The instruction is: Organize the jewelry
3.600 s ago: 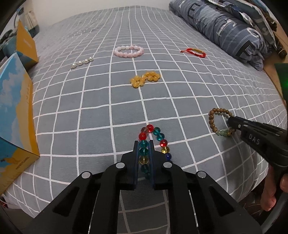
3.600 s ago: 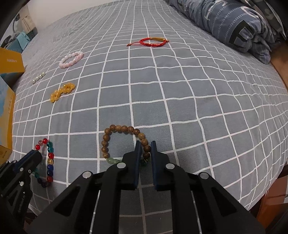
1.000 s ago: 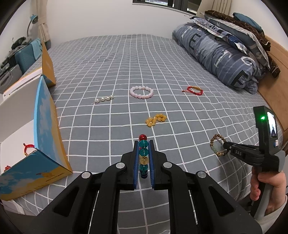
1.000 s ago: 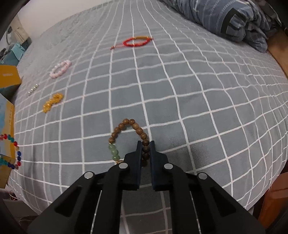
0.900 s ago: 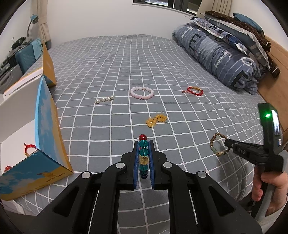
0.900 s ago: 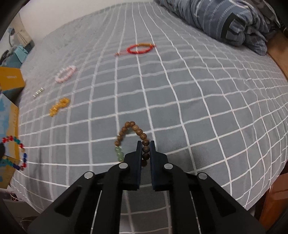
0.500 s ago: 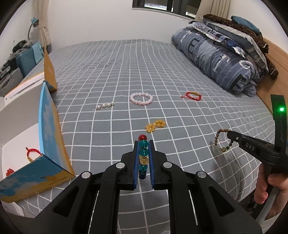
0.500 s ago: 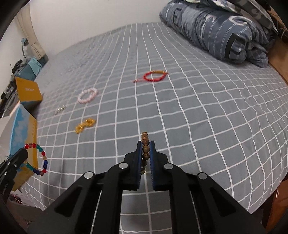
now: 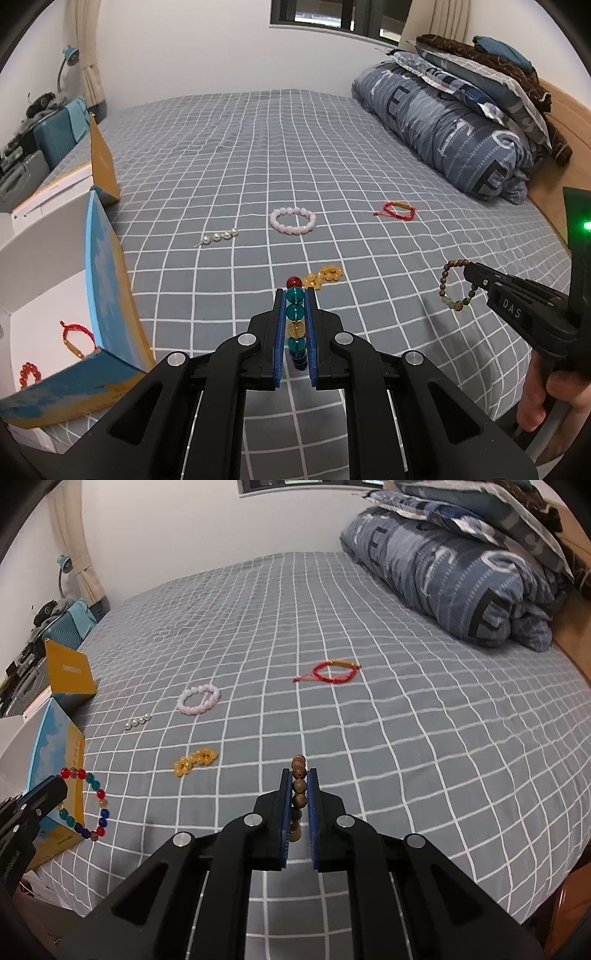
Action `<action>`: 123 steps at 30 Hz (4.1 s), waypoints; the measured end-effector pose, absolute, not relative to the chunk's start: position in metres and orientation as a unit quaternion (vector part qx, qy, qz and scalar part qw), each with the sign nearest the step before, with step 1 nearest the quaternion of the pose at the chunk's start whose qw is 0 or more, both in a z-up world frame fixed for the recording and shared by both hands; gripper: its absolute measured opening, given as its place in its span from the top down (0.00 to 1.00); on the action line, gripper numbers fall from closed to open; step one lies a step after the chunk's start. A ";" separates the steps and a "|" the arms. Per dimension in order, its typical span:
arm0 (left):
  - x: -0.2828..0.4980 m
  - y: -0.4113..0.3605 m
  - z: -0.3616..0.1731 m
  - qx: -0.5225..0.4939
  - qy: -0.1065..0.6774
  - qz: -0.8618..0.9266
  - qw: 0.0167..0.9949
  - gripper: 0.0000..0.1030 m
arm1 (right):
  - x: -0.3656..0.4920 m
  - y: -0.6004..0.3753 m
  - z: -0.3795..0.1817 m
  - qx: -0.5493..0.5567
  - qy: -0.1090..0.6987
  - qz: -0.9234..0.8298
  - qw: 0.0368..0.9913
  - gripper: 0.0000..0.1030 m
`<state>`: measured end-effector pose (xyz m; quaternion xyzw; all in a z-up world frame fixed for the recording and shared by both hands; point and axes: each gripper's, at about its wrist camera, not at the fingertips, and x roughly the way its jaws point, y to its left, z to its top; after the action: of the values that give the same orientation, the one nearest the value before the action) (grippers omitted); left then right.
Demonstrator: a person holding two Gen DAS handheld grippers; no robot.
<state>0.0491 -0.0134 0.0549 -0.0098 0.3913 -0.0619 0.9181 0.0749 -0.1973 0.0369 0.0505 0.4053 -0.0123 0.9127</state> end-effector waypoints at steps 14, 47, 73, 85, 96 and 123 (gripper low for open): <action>0.063 0.025 0.080 -0.026 0.377 -0.034 0.925 0.91 | 0.099 -0.131 0.068 0.016 0.379 0.036 0.925 0.93; -0.020 0.255 0.114 -0.087 0.343 0.187 0.917 0.91 | 0.085 0.151 0.090 -0.051 0.350 0.261 0.898 0.93; -0.020 0.326 0.039 -0.118 0.426 0.226 0.868 0.91 | 0.109 0.212 0.015 -0.116 0.426 0.251 0.861 0.93; -0.015 0.326 0.033 -0.116 0.443 0.232 0.858 0.90 | 0.112 0.213 0.014 -0.119 0.432 0.250 0.858 0.93; -0.024 0.326 0.045 -0.123 0.418 0.244 0.866 0.56 | 0.098 0.218 0.026 -0.110 0.419 0.285 0.855 0.53; -0.009 0.236 0.093 -0.096 0.367 0.178 0.908 0.06 | 0.087 0.075 0.100 -0.059 0.326 0.168 0.928 0.07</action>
<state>-0.0093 0.2363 0.0932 -0.0957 0.3670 0.1784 0.9079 0.0872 0.0754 0.0997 -0.0591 0.3265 0.1682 0.9282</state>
